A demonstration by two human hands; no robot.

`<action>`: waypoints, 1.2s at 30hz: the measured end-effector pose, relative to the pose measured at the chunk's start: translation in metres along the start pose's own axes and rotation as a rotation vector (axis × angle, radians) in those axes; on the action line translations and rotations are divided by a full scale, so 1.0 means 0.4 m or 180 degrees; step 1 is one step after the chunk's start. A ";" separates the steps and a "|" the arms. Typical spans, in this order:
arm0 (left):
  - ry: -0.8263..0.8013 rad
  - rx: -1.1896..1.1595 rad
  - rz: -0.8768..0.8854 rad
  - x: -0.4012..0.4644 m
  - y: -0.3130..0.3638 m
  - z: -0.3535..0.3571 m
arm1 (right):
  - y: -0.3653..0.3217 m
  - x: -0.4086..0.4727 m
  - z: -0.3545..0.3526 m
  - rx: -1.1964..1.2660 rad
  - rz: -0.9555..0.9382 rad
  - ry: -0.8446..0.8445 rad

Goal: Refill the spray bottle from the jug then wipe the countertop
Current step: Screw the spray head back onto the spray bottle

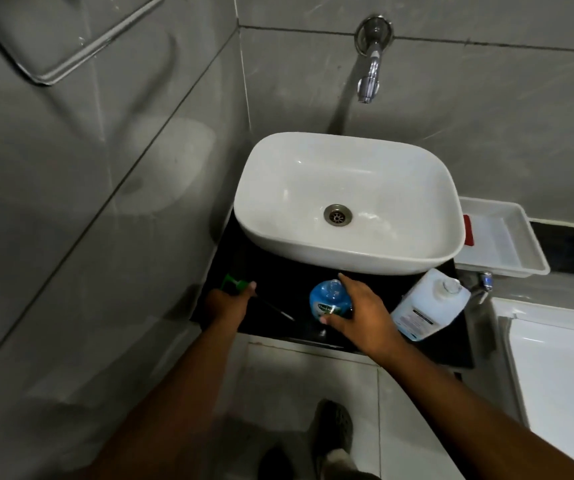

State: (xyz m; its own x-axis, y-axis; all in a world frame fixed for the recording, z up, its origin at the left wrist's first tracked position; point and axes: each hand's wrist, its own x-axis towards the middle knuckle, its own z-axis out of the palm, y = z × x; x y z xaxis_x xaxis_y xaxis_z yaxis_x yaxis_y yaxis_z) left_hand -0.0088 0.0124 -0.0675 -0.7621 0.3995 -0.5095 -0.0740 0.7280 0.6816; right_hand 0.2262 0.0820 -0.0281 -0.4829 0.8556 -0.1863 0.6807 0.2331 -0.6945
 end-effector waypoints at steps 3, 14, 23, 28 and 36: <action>0.0047 -0.0038 -0.0035 0.019 0.022 0.022 | 0.016 0.014 0.006 0.0116 -0.0079 0.0124; -0.0421 -0.1431 0.0710 -0.134 0.162 -0.016 | 0.017 0.013 -0.007 0.0424 -0.0298 0.0062; -0.0054 -0.1186 0.2382 -0.312 0.268 -0.021 | 0.018 0.014 -0.009 0.0292 -0.0312 0.0099; -0.0148 -0.0744 0.2829 -0.313 0.221 0.022 | 0.022 0.015 -0.009 0.0280 -0.0345 0.0087; -0.0686 -0.0297 0.2833 -0.283 0.177 0.049 | 0.022 0.016 -0.010 0.0303 -0.0414 0.0087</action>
State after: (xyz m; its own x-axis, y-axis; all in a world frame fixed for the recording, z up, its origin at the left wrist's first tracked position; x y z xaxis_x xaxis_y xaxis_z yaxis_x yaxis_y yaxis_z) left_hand 0.0849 0.0295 0.0281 -0.4273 0.8928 0.1428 0.4236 0.0581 0.9040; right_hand 0.2314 0.0914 -0.0325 -0.5475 0.8337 -0.0724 0.5577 0.2990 -0.7744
